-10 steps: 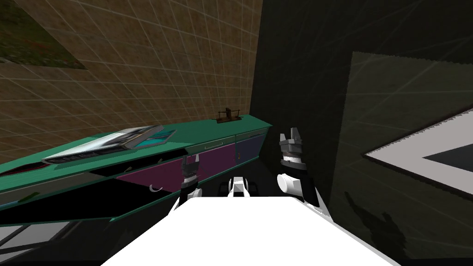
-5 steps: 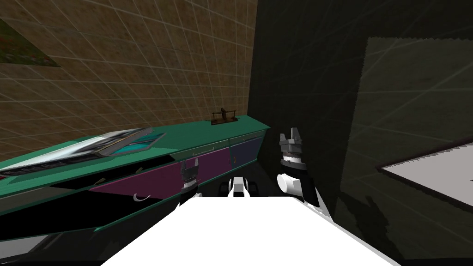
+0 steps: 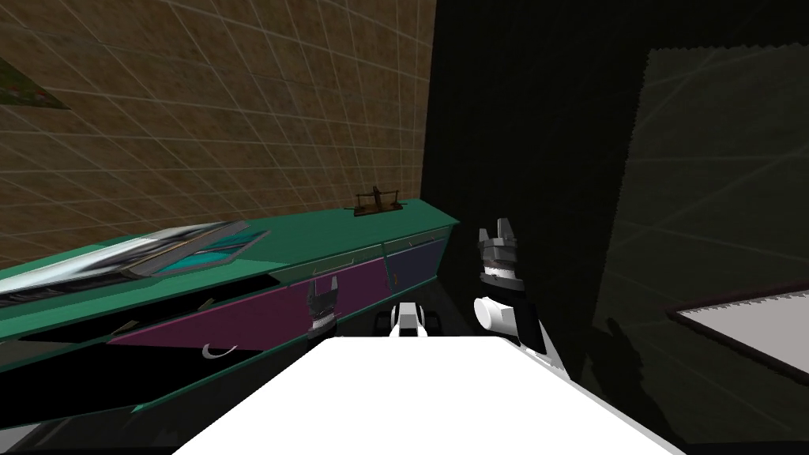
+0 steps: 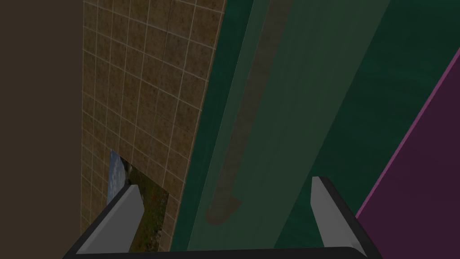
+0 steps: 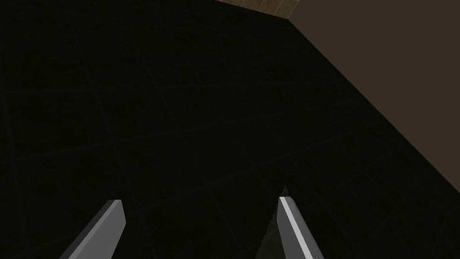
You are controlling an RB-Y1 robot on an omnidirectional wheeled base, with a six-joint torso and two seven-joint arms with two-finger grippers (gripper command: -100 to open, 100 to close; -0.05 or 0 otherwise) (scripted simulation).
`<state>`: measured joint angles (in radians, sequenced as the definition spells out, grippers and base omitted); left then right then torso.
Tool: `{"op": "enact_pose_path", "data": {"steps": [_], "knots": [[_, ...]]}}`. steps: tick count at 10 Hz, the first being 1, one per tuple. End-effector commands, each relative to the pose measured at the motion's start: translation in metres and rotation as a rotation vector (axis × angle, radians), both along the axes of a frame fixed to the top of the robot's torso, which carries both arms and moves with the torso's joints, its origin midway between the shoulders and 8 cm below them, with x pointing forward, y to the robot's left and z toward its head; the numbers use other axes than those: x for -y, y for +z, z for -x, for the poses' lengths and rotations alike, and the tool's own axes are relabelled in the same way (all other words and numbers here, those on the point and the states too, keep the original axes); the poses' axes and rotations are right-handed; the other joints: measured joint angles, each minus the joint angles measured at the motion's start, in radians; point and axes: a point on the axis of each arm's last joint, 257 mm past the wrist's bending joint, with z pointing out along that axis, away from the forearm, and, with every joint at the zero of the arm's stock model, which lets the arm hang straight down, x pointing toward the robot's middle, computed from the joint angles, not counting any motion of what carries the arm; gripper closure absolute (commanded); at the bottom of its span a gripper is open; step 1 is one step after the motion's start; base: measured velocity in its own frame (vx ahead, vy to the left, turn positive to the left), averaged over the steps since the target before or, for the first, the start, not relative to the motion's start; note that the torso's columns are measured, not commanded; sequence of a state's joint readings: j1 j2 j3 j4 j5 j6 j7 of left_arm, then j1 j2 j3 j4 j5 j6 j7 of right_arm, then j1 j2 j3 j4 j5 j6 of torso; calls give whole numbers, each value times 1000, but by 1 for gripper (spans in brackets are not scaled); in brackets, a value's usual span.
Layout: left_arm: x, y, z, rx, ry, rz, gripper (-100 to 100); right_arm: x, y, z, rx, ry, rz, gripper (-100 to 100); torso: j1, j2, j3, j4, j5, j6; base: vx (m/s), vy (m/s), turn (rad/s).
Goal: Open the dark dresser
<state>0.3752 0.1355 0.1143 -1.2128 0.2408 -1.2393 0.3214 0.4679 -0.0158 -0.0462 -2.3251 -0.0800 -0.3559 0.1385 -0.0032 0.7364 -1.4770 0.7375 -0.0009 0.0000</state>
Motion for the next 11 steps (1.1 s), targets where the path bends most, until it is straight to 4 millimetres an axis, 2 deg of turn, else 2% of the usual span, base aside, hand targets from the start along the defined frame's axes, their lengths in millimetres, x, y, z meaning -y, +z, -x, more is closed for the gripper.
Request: {"op": "enact_pose_path", "data": {"steps": [1, 3, 8, 9, 10, 11], "knots": [[-5, -9, 9, -3, 11, 1, -100, 0, 0, 0, 0, 0, 0, 0, 1, 1, 1, 0, 0, 0, 99, -125, 10], [-7, -11, 11, -6, 13, 0, -100, 0, 0, 0, 0, 0, 0, 0, 6, 3, 2, 1, 2, 0, 67, -84, 6], [-28, 10, -15, -4, 7, -5, -100, 0, 0, 0, 0, 0, 0, 0, 3, 1, 1, 0, 1, 0, -7, -30, 13], [-24, 8, -12, -2, 7, -6, -100, 0, 0, 0, 0, 0, 0, 0, 3, 1, 1, 0, 1, 0, -5, -13, 2], [-21, 2, -6, -4, 9, -4, 100, 0, 0, 0, 0, 0, 0, 0, 4, 1, 1, 0, 1, 0, 7, 12, -16], [-19, 0, -3, -4, 10, -3, 100, 0, 0, 0, 0, 0, 0, 0, 5, 1, 1, 0, 1, 0, 11, 28, -15]]}}
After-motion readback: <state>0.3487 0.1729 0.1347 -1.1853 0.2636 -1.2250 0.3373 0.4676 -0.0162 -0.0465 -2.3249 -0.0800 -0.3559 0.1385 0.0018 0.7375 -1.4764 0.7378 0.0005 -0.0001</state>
